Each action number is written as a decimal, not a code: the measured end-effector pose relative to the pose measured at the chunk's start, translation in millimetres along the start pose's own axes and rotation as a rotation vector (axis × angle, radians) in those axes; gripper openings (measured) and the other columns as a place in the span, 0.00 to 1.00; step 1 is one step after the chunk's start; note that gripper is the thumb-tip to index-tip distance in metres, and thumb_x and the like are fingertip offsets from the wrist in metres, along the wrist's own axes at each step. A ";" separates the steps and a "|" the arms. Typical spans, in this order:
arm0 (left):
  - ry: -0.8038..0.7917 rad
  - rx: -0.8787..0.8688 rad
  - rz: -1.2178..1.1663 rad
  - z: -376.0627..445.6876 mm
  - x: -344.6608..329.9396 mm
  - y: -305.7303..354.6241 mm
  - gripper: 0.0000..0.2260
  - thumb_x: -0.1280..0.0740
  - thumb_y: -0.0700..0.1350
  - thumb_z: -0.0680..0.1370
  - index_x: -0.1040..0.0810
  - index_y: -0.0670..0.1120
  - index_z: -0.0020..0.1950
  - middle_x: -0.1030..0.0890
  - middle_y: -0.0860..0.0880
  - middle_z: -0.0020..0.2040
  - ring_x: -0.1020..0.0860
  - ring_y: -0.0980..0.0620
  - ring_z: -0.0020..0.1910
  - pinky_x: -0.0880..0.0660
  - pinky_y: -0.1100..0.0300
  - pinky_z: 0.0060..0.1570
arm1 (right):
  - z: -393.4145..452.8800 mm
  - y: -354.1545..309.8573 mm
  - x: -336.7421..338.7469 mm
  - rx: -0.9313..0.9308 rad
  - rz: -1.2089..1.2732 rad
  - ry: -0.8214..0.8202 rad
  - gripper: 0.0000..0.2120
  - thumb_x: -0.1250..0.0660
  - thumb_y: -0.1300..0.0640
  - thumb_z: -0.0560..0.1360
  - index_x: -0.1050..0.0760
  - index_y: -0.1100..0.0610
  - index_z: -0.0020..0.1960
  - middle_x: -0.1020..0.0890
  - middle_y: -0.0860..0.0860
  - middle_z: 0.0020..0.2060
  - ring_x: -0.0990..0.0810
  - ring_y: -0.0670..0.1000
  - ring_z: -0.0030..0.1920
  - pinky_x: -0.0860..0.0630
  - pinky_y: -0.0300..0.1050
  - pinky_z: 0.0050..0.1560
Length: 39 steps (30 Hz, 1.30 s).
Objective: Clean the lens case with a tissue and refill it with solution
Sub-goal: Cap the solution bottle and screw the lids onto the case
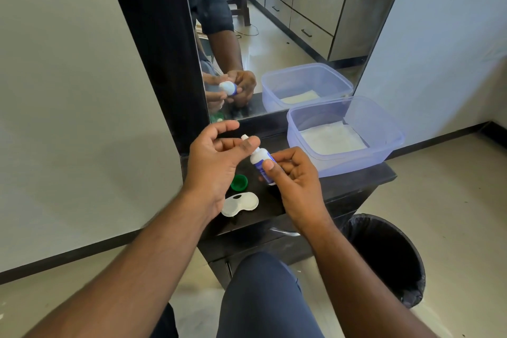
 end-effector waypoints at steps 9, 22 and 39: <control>-0.126 0.011 -0.049 4.8 -7.3 -0.1 0.31 0.30 0.57 0.71 0.35 0.57 0.73 0.26 0.52 0.68 0.27 0.57 0.65 0.31 0.57 0.61 | 1.4 1.0 0.5 -0.012 0.090 -0.038 0.15 0.35 0.48 0.71 0.27 0.57 0.52 0.15 0.52 0.45 0.16 0.52 0.45 0.20 0.45 0.49; 0.036 -0.210 0.188 1.9 -5.1 3.4 0.08 0.25 0.48 0.70 0.16 0.45 0.44 0.15 0.50 0.40 0.18 0.53 0.41 0.21 0.64 0.41 | 1.7 6.2 3.2 0.017 0.171 -0.005 0.13 0.33 0.50 0.70 0.28 0.56 0.51 0.16 0.57 0.47 0.16 0.53 0.46 0.21 0.41 0.46; -0.194 -0.235 0.090 2.6 -6.2 12.4 0.05 0.32 0.36 0.75 0.22 0.43 0.50 0.15 0.47 0.45 0.16 0.52 0.48 0.20 0.57 0.49 | 7.5 6.6 5.5 -0.091 0.239 -0.258 0.14 0.35 0.52 0.74 0.24 0.59 0.54 0.18 0.55 0.42 0.19 0.52 0.42 0.23 0.44 0.41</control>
Point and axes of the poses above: each hand's wrist, its own z-axis towards the middle knuckle, its own x-axis out of the back of the hand, y = z × x, the point moved 2 cm from there along z, towards the middle knuckle
